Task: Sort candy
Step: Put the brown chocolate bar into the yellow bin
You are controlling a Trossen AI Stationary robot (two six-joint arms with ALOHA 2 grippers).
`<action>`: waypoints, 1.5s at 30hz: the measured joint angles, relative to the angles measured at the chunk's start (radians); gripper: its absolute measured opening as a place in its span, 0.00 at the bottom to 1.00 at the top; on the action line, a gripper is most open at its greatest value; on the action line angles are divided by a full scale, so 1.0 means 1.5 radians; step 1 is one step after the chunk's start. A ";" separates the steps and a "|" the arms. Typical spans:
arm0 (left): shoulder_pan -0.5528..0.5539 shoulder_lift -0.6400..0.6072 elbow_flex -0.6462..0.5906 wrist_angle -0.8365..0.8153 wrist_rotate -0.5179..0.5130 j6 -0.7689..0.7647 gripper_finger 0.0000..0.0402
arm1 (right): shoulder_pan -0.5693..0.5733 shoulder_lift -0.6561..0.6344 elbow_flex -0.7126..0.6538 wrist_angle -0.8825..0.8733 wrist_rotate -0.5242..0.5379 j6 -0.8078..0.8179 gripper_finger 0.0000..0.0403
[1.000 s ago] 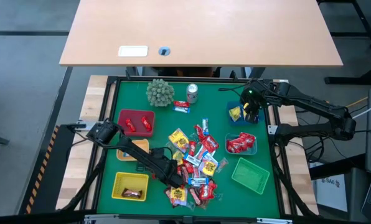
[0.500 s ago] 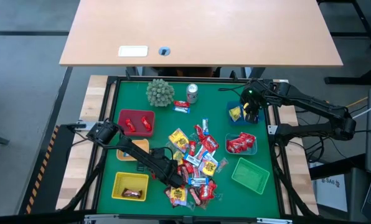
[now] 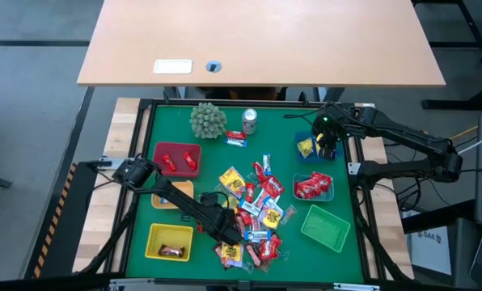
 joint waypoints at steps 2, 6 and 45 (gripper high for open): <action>0.000 0.000 0.010 0.000 -0.010 0.015 0.17 | 0.000 0.000 0.000 0.000 0.000 0.000 0.40; 0.000 0.000 0.020 -0.002 -0.020 0.033 0.17 | 0.000 0.000 0.000 0.000 0.000 0.000 0.40; -0.024 -0.004 0.324 -0.167 0.119 0.419 0.13 | 0.000 0.000 0.000 0.004 0.000 0.000 0.40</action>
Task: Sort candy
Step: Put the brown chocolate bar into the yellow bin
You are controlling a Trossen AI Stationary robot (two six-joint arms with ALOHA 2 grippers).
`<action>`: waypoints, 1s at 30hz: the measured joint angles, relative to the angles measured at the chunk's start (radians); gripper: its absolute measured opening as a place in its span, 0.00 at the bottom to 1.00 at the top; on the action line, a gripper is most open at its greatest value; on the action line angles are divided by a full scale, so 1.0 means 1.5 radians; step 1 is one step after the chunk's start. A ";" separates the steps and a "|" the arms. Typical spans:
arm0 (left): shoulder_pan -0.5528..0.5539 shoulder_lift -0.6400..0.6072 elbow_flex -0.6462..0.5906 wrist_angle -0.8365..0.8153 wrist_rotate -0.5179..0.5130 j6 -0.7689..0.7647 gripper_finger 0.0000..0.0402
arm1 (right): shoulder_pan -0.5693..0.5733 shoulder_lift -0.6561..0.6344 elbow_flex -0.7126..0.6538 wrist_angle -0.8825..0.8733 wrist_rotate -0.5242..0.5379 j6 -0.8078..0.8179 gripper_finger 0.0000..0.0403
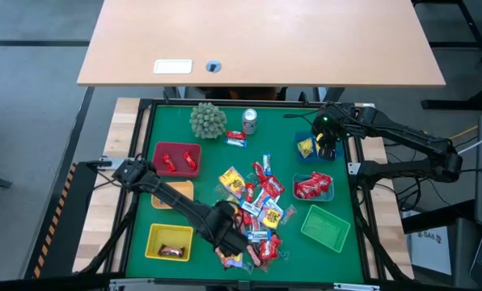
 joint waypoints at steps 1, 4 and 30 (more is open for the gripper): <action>-0.002 0.000 0.000 0.000 0.009 0.000 0.13 | 0.000 0.000 0.000 0.000 0.000 0.000 0.40; -0.009 0.000 0.000 0.001 0.029 0.004 0.13 | 0.000 0.000 0.000 0.000 0.000 0.000 0.40; -0.167 -0.001 -0.017 0.001 0.115 -0.214 0.13 | 0.000 0.000 0.000 0.001 0.000 -0.004 0.40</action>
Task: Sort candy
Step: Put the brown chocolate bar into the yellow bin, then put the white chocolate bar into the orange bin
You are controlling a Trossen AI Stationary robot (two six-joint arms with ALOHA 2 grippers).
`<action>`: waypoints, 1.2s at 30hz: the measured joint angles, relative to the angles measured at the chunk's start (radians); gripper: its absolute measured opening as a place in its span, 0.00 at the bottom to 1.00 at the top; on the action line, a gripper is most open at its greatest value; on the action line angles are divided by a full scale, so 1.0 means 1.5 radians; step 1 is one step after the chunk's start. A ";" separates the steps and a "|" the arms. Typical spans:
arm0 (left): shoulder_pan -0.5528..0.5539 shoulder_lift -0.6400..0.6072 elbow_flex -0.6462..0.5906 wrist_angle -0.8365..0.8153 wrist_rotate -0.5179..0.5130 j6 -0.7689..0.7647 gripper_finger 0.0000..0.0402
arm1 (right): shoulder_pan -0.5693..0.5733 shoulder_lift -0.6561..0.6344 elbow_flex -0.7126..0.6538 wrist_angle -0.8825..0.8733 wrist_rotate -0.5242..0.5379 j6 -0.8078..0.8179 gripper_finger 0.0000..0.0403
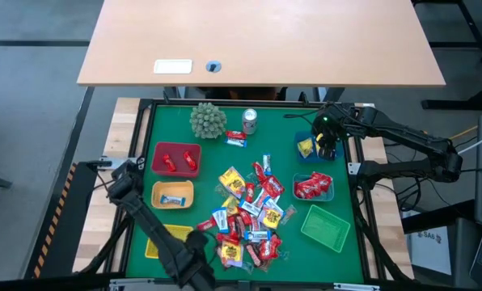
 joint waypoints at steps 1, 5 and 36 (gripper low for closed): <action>-0.008 0.000 -0.005 0.000 0.009 -0.032 0.13 | 0.000 0.000 0.000 0.000 0.000 0.000 0.40; -0.039 0.000 -0.039 0.000 0.013 -0.178 0.13 | 0.000 0.000 0.000 0.013 -0.037 -0.018 0.40; -0.035 0.000 -0.202 0.002 -0.018 -0.314 0.36 | 0.001 0.000 0.000 0.070 -0.215 -0.046 0.40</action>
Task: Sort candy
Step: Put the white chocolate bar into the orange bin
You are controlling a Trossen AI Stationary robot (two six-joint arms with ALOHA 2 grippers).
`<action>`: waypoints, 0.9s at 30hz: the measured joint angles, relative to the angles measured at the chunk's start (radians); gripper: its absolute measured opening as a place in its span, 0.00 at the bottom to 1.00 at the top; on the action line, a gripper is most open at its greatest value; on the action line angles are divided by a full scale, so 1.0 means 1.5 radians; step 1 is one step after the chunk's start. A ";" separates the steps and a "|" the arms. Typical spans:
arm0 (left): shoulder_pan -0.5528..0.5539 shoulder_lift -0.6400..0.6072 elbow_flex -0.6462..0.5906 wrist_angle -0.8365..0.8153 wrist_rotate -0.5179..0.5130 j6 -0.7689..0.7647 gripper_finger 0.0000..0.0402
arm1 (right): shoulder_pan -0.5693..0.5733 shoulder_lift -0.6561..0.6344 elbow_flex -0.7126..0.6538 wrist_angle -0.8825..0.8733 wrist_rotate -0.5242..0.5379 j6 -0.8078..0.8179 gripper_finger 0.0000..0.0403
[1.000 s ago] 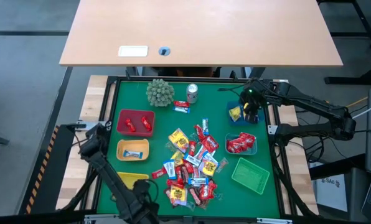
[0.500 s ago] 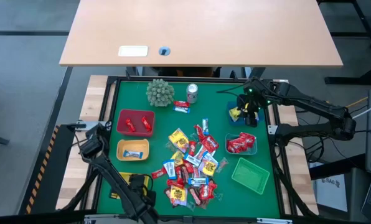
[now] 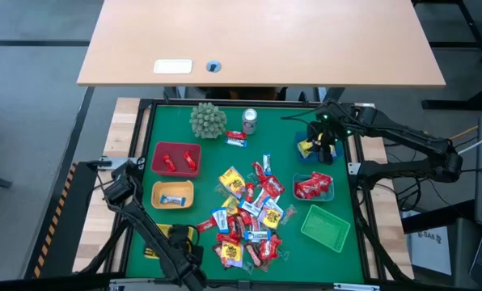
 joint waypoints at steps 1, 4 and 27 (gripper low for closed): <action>0.000 0.000 0.000 0.003 -0.020 -0.003 0.36 | 0.000 0.000 0.000 0.003 0.000 0.000 0.40; 0.002 0.000 0.008 0.004 -0.108 -0.034 0.35 | 0.000 0.000 0.000 0.014 -0.002 0.000 0.40; 0.297 -0.002 0.089 0.125 -0.451 0.743 0.35 | 0.000 0.000 0.000 0.068 -0.107 -0.003 0.40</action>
